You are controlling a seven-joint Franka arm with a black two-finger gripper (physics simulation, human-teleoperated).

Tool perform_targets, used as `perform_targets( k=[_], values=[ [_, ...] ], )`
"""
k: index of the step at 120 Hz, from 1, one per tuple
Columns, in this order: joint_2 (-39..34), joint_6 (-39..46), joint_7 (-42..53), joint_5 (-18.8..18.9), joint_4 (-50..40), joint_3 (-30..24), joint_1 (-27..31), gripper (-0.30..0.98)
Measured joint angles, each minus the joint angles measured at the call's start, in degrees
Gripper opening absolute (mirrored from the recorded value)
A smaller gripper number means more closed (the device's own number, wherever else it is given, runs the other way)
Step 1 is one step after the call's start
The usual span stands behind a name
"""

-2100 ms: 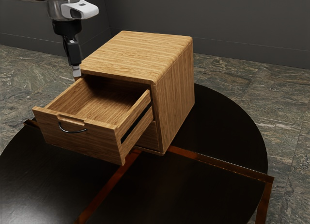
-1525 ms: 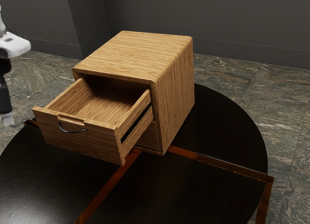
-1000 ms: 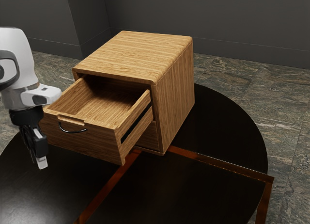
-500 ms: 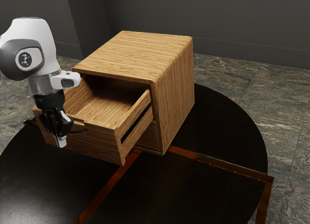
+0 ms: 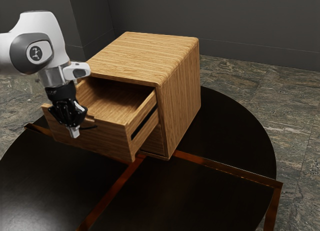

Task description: Push the drawer handle with one arm to close the drawer

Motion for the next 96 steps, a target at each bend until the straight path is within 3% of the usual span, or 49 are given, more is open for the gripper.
perform_targets(
  k=[96],
  values=[
    [12.92, 1.62, -5.48, 0.19, 12.15, -0.54, -0.3, -0.1]
  ],
)
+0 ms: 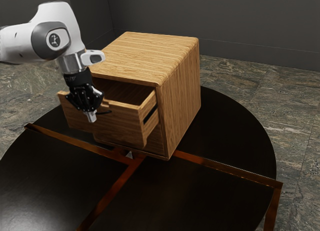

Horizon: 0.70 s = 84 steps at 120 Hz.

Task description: Push the drawer handle with one arm to close the drawer

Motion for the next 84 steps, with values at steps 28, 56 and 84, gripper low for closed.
perform_targets(
  k=[28, 56, 84],
  values=[
    [3.66, 0.41, -1.3, 2.1, 3.62, -0.46, -0.64, -0.1],
    [6.13, 0.84, -2.42, 3.02, 6.61, -0.52, -0.84, -0.1],
    [8.38, 1.25, -3.29, 3.15, 9.26, -0.54, -1.07, -0.1]
  ],
)
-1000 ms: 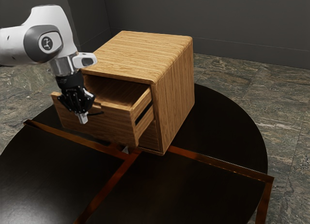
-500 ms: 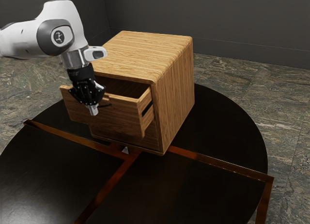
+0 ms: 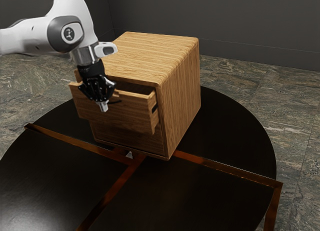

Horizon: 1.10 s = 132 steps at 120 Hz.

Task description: Push the drawer handle with one arm to close the drawer

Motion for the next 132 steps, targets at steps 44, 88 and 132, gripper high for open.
perform_targets(
  k=[44, 88, 132],
  values=[
    [3.92, 0.41, -3.74, 0.36, 4.57, 0.01, -1.69, -0.1],
    [8.21, 0.49, -6.55, 3.04, 10.16, 0.35, -1.57, -0.1],
    [-18.18, -12.86, -7.32, 4.36, 3.91, -2.18, -2.06, 0.21]
  ],
)
